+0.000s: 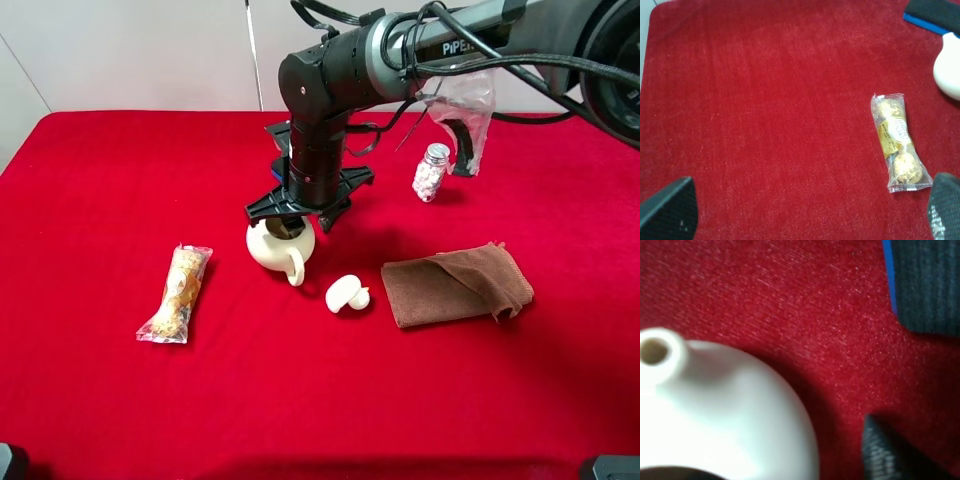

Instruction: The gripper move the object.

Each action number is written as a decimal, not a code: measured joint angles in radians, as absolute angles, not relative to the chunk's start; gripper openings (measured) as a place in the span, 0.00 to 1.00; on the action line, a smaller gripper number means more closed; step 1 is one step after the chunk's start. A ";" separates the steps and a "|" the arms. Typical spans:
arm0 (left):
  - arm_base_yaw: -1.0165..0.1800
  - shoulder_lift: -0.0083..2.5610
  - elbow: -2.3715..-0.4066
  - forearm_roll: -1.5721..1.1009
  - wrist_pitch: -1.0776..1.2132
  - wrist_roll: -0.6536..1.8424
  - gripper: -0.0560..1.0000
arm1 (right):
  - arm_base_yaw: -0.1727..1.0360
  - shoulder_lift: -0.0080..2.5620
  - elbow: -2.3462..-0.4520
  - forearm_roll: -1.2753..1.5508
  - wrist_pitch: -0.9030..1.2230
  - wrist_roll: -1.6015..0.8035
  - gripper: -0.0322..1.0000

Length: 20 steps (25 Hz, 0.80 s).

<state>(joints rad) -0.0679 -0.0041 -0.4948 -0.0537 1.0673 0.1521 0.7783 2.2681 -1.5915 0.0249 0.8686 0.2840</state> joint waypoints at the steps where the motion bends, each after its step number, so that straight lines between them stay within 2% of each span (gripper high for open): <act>1: -0.068 -0.004 -0.495 -0.054 1.067 0.152 0.91 | 0.778 2.268 -1.591 0.025 0.872 0.284 0.27; 6: -0.068 -0.004 -0.495 -0.054 1.067 0.152 0.91 | 0.778 2.270 -1.591 0.027 0.877 0.285 0.04; 20: -0.068 -0.004 -0.495 -0.054 1.067 0.152 0.91 | 0.778 2.270 -1.591 0.028 0.898 0.290 0.03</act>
